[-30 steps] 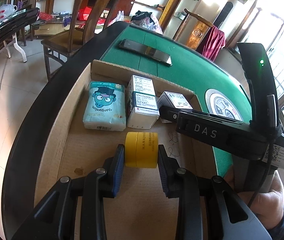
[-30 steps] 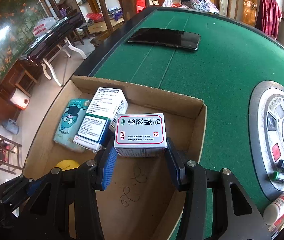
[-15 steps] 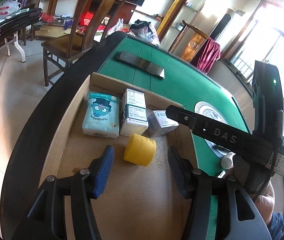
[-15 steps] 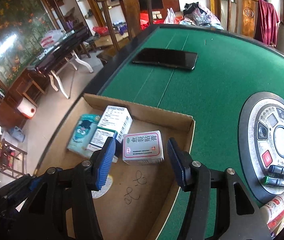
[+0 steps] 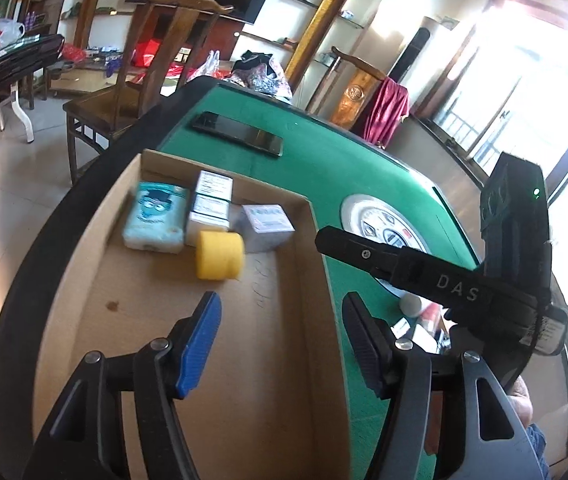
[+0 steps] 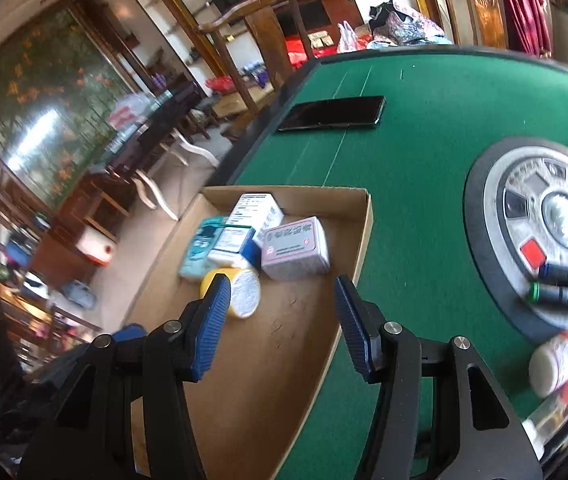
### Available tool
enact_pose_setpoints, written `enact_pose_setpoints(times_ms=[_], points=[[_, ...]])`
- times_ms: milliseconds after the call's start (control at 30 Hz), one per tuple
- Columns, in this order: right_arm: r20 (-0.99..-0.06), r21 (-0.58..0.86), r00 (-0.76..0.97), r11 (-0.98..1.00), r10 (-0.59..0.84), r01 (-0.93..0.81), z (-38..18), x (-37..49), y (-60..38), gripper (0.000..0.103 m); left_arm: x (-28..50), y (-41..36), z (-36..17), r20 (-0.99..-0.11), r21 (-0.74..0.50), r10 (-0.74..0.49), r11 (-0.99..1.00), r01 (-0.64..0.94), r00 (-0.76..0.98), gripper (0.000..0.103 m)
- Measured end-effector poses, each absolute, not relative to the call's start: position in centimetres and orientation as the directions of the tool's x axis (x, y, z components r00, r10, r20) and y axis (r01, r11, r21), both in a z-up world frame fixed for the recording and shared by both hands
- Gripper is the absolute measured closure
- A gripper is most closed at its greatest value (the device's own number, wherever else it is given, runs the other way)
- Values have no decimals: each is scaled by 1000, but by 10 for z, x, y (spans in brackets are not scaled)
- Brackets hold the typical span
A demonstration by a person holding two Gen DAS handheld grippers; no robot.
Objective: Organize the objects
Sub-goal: 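Carry the yellow jar and medicine box into the cardboard tray and release both, then return both tools to the table and grasp the black marker with the left tool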
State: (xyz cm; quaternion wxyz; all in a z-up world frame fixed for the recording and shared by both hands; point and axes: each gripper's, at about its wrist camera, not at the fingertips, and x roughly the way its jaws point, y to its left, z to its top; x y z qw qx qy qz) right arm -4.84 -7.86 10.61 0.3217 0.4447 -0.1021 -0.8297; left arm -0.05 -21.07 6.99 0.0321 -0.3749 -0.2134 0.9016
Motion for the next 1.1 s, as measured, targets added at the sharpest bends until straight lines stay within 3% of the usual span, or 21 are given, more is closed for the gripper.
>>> enact_pose_setpoints(times_ms=[333, 567, 600, 700, 967, 1033, 1100], points=[[-563, 533, -420, -702, -711, 472, 119, 5, 0, 49, 24, -146, 80, -641, -390, 313, -919, -54, -701, 40], [-504, 480, -592, -774, -628, 413, 125, 51, 116, 49, 26, -58, 62, -697, -290, 392, -920, -264, -601, 39], [-498, 472, -621, -790, -605, 391, 124, 57, 136, 44, 24, -46, 59, -708, -276, 394, -918, -284, -586, 39], [-465, 486, -686, -809, -559, 330, 119, 71, 186, 35, 18, -23, 49, -736, -237, 377, -922, -307, -562, 39], [-443, 603, -702, -765, -558, 226, 91, 72, 250, 35, 7, 9, 27, -801, -118, 282, -939, -322, -528, 41], [-429, 605, -707, -760, -561, 236, 94, 74, 249, 35, 4, 18, 21, -822, -77, 243, -944, -322, -515, 61], [-422, 596, -715, -765, -557, 244, 97, 77, 248, 35, 0, 21, 15, -837, -68, 229, -945, -321, -496, 67]])
